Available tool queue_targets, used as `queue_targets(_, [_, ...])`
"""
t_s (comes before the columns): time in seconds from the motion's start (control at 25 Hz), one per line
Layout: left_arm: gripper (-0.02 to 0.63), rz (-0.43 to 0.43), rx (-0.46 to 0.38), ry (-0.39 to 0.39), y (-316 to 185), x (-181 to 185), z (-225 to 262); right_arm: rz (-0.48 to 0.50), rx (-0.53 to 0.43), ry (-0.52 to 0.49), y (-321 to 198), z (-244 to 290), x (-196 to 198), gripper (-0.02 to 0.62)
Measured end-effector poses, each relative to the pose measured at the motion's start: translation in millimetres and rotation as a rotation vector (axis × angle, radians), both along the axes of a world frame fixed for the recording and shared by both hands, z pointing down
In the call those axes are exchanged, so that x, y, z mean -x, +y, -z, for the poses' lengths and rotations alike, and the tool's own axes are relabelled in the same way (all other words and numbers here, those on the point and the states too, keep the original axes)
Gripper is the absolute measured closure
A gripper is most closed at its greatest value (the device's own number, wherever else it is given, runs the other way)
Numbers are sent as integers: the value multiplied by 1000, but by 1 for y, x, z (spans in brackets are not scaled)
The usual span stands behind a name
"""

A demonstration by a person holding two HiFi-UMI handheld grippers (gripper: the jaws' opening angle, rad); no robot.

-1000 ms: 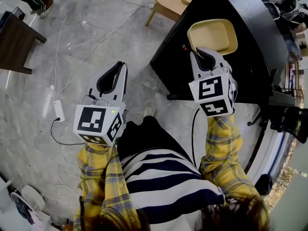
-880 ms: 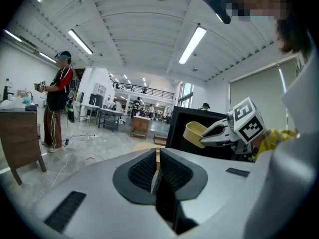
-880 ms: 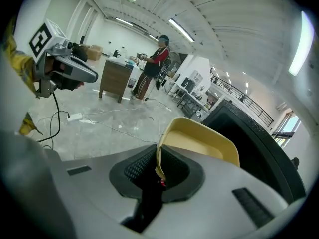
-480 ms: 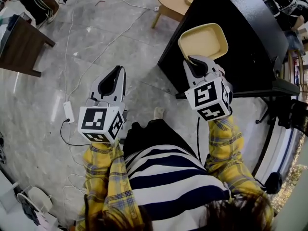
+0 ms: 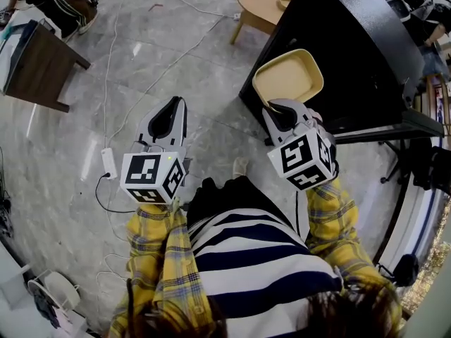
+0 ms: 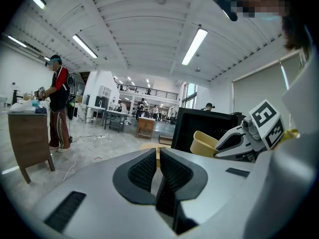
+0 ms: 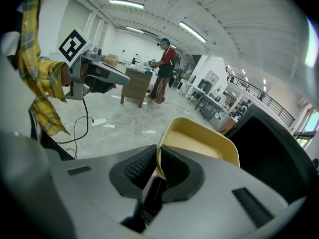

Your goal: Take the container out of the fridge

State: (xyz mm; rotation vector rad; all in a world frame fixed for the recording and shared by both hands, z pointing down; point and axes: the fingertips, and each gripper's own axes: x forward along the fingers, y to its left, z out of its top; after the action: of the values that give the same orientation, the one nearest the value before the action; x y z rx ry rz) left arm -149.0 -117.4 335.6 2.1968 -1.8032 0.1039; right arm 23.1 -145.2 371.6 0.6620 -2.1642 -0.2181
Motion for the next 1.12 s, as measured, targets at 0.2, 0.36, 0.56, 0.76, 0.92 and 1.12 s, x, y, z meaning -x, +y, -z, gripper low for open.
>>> queue_targets(0.2, [571,1,2,-13,6,0,-3,32,41,-19,19,-4,6,548])
queue_targets(0.36, [571,19,2,-17,10,5,-3,55,66,-30,30,-6,10,548])
queue_targets(0.56, [571,45,6,-13,14,13,-5,78,90,-34,39,-11,15,548])
queue_targets(0.76, [571,59,15,-8,16,18,-9,89,99,-33,41,-13,18,549])
queue_targets(0.92, [571,64,24,-2,18,18,-12,91,106,-33,42,-14,20,549])
queue_targets(1.12, [571,69,31,3,20,21,-14,90,104,-34,42,-13,23,551])
